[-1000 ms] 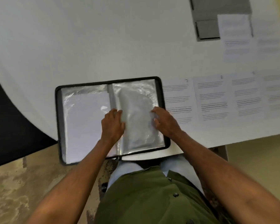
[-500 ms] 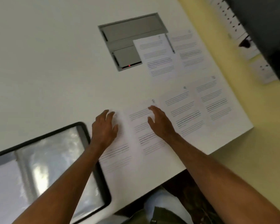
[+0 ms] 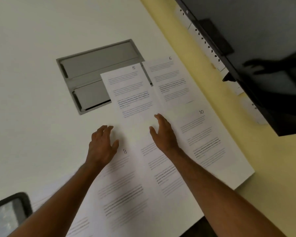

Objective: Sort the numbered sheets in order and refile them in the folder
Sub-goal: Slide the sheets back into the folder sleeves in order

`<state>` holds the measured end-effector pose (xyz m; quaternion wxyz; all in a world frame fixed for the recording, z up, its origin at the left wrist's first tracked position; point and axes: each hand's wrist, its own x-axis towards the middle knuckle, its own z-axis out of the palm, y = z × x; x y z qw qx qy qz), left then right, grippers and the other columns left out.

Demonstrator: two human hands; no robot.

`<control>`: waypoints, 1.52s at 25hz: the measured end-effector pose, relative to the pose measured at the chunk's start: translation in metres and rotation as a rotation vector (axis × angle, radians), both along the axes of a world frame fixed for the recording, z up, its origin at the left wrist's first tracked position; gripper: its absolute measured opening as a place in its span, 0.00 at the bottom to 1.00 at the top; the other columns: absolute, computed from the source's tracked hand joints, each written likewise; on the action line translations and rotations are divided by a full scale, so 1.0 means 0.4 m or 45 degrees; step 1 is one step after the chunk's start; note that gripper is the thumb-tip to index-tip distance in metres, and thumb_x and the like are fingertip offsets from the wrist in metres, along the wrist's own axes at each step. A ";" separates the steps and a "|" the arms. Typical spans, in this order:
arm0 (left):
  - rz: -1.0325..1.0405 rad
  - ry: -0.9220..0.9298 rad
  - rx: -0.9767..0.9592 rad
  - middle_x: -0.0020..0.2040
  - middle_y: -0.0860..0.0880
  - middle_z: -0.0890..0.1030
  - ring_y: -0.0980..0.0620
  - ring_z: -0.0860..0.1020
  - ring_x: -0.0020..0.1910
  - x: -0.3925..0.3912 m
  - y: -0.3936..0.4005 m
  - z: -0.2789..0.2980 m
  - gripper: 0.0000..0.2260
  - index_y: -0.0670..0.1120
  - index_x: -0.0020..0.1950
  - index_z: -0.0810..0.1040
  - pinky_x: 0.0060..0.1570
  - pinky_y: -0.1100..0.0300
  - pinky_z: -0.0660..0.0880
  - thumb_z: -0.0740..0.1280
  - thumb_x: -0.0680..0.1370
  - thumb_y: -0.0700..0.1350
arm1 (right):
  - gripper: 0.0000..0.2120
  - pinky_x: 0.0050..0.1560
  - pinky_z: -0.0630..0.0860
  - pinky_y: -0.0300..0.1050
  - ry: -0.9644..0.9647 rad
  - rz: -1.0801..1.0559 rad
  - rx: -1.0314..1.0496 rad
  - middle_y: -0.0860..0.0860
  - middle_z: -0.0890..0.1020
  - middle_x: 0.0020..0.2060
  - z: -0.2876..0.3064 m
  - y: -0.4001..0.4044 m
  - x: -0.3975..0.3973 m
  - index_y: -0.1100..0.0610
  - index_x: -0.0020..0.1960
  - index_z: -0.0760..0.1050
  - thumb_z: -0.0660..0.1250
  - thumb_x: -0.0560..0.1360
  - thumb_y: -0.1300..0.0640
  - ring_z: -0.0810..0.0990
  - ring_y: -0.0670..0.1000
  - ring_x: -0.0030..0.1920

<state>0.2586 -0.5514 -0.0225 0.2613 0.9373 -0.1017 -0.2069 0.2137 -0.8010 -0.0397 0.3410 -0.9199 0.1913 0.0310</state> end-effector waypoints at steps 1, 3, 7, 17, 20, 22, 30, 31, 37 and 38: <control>-0.001 0.011 -0.021 0.79 0.41 0.64 0.38 0.62 0.77 0.032 -0.028 -0.012 0.29 0.44 0.79 0.64 0.73 0.42 0.63 0.69 0.80 0.49 | 0.28 0.76 0.67 0.52 -0.009 -0.021 -0.002 0.52 0.66 0.79 -0.008 -0.017 0.029 0.53 0.79 0.62 0.66 0.82 0.51 0.63 0.52 0.79; 0.015 0.035 -0.048 0.78 0.41 0.66 0.39 0.62 0.77 0.093 -0.080 -0.040 0.29 0.43 0.79 0.65 0.74 0.43 0.61 0.69 0.80 0.49 | 0.31 0.77 0.65 0.52 -0.023 -0.058 -0.015 0.52 0.64 0.80 -0.031 -0.041 0.087 0.54 0.80 0.60 0.66 0.82 0.49 0.61 0.52 0.80; 0.109 0.099 -0.087 0.76 0.41 0.69 0.40 0.64 0.75 0.182 -0.157 -0.079 0.27 0.40 0.77 0.65 0.73 0.46 0.59 0.67 0.81 0.49 | 0.36 0.80 0.60 0.52 -0.020 -0.080 -0.006 0.54 0.59 0.82 -0.076 -0.045 0.172 0.55 0.82 0.57 0.68 0.80 0.46 0.55 0.53 0.82; 0.952 0.405 -0.604 0.59 0.46 0.81 0.43 0.79 0.58 0.299 -0.242 -0.080 0.16 0.45 0.64 0.76 0.51 0.51 0.77 0.69 0.78 0.46 | 0.55 0.82 0.42 0.49 0.075 -0.035 -0.312 0.54 0.44 0.83 -0.160 0.028 0.199 0.57 0.84 0.43 0.61 0.73 0.24 0.39 0.53 0.83; 1.164 0.647 -0.895 0.47 0.50 0.80 0.52 0.77 0.44 0.335 -0.236 -0.064 0.07 0.45 0.58 0.78 0.41 0.59 0.72 0.67 0.81 0.44 | 0.56 0.82 0.43 0.49 0.069 -0.053 -0.291 0.54 0.45 0.84 -0.154 0.027 0.201 0.57 0.84 0.43 0.63 0.73 0.25 0.39 0.51 0.83; 1.254 0.755 -0.965 0.40 0.51 0.77 0.54 0.73 0.37 0.346 -0.235 -0.050 0.03 0.47 0.49 0.78 0.38 0.60 0.70 0.67 0.81 0.44 | 0.56 0.82 0.43 0.48 0.071 -0.055 -0.270 0.53 0.45 0.83 -0.149 0.026 0.201 0.56 0.84 0.42 0.64 0.72 0.26 0.39 0.51 0.83; 0.932 0.468 -0.667 0.53 0.46 0.84 0.45 0.82 0.50 0.283 -0.206 -0.076 0.05 0.45 0.56 0.80 0.50 0.51 0.80 0.68 0.82 0.44 | 0.46 0.82 0.52 0.50 0.080 -0.107 -0.056 0.50 0.47 0.84 -0.111 0.025 0.205 0.53 0.84 0.42 0.60 0.79 0.32 0.44 0.49 0.83; 0.890 0.412 -0.601 0.56 0.46 0.84 0.43 0.82 0.53 0.273 -0.198 -0.073 0.06 0.46 0.58 0.80 0.55 0.47 0.80 0.66 0.83 0.44 | 0.45 0.82 0.54 0.50 0.078 -0.132 0.026 0.49 0.47 0.84 -0.097 0.031 0.202 0.52 0.84 0.41 0.61 0.80 0.34 0.46 0.49 0.83; 0.874 0.319 -0.560 0.59 0.47 0.79 0.44 0.78 0.55 0.218 -0.116 0.000 0.13 0.44 0.69 0.76 0.60 0.44 0.78 0.61 0.85 0.40 | 0.40 0.77 0.63 0.49 0.106 -0.270 0.353 0.46 0.47 0.83 -0.001 0.104 0.152 0.48 0.83 0.42 0.63 0.82 0.42 0.52 0.50 0.82; 0.864 0.325 -0.590 0.60 0.47 0.80 0.43 0.78 0.56 0.205 -0.090 0.015 0.13 0.44 0.69 0.76 0.59 0.42 0.79 0.61 0.85 0.40 | 0.39 0.76 0.64 0.49 0.111 -0.287 0.383 0.47 0.49 0.83 0.017 0.120 0.139 0.48 0.83 0.43 0.63 0.82 0.43 0.54 0.51 0.82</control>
